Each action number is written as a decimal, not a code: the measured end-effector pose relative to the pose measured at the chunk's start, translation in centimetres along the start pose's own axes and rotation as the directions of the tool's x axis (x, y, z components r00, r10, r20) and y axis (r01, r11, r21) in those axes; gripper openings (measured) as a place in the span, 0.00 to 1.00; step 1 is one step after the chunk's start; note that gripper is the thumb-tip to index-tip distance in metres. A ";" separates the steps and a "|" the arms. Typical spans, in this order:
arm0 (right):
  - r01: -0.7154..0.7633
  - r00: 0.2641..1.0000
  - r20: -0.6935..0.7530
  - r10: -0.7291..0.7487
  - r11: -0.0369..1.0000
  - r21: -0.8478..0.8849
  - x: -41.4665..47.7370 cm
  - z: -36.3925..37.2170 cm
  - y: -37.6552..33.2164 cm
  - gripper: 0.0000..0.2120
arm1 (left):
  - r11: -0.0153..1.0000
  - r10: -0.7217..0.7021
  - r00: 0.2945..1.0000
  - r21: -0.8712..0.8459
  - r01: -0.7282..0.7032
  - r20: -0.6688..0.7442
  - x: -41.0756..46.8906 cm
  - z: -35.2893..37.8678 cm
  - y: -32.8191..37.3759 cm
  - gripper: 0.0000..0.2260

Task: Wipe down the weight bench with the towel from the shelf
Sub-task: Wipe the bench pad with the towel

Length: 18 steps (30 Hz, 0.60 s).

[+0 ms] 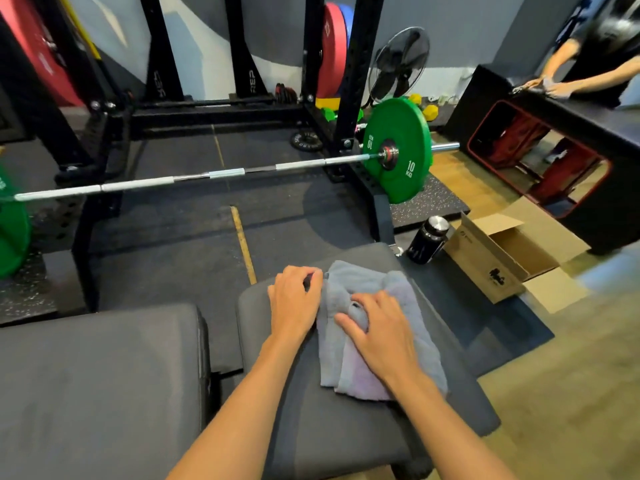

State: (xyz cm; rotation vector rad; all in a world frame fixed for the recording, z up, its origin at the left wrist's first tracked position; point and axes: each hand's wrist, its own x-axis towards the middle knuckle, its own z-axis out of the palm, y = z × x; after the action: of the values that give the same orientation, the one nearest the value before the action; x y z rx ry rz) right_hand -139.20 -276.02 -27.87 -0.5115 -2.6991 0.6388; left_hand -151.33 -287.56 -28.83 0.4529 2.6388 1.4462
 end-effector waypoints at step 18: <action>0.011 0.952 -0.212 0.219 0.673 0.740 6.1 -12.3 -4.7 0.13 | 0.844 0.324 0.940 -0.483 -0.234 0.111 0.4 -11.4 8.0 0.15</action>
State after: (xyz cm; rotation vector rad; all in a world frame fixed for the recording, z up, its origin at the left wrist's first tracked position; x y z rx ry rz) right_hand -141.18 -272.97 -13.80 -0.4795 -1.9029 1.4687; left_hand -152.65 -292.61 -15.89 0.8939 2.0400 1.9365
